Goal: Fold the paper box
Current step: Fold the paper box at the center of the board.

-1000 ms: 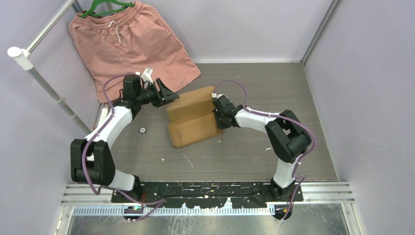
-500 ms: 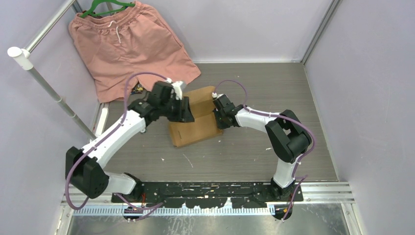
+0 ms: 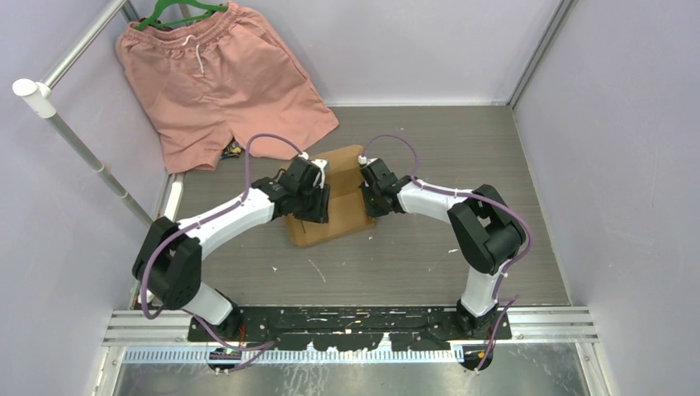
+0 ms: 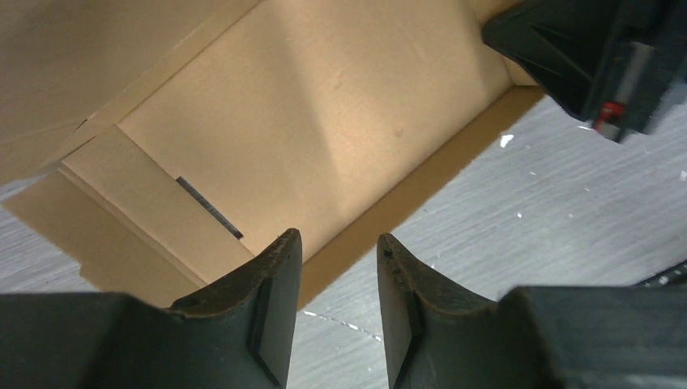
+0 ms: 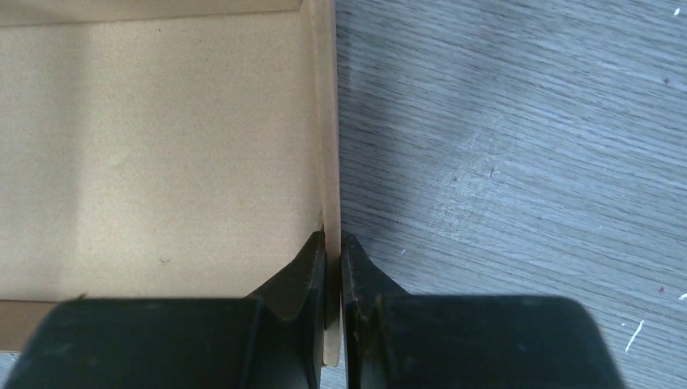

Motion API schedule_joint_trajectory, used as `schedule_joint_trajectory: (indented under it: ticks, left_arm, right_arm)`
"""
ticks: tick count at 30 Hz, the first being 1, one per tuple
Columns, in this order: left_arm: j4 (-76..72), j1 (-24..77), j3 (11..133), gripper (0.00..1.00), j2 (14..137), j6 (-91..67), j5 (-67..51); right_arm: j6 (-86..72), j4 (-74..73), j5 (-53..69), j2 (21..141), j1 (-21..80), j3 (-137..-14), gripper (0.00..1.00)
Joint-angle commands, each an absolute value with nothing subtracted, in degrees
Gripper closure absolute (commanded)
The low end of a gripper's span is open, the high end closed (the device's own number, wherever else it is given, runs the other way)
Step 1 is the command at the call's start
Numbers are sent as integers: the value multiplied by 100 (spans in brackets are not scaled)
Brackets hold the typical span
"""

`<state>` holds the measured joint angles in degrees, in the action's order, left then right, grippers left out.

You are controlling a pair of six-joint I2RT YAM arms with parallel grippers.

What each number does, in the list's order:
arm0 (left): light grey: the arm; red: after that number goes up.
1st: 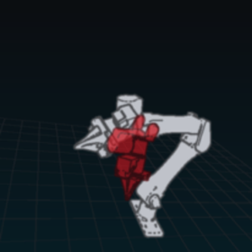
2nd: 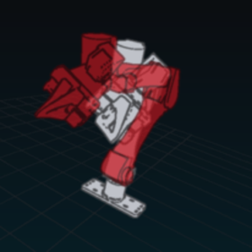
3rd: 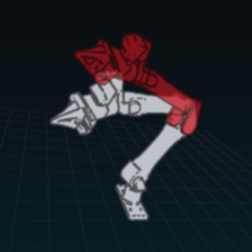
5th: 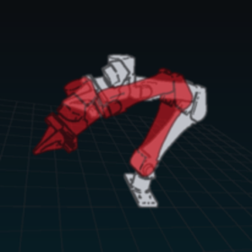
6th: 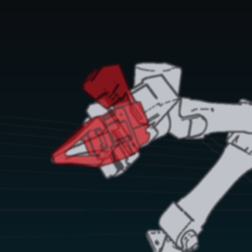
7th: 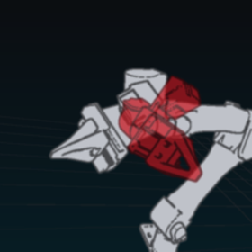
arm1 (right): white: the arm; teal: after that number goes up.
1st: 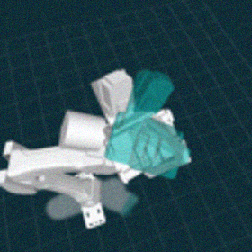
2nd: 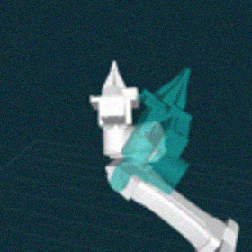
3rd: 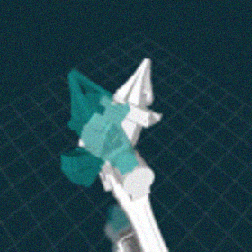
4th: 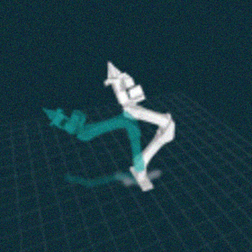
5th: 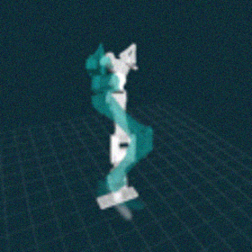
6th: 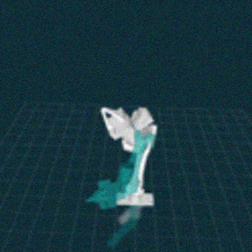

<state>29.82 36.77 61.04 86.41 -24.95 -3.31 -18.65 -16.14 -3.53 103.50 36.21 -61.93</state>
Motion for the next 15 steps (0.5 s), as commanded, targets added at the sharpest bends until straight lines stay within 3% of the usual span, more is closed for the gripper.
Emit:
schedule_joint_trajectory:
  ticks: [1,8,15]
  left_arm:
    - [2101,3724,5868,59,8923,-2411,159]
    - [1522,3818,5726,62,9478,-2430,450]
    - [1415,3849,5759,54,9632,-2375,649]
  right_arm:
    - [-1941,-2062,-225,10476,3606,-6257,97]
    - [-1934,-2067,-239,10447,3604,-6255,96]
    - [-1907,-2119,-260,10433,3603,-6302,96]
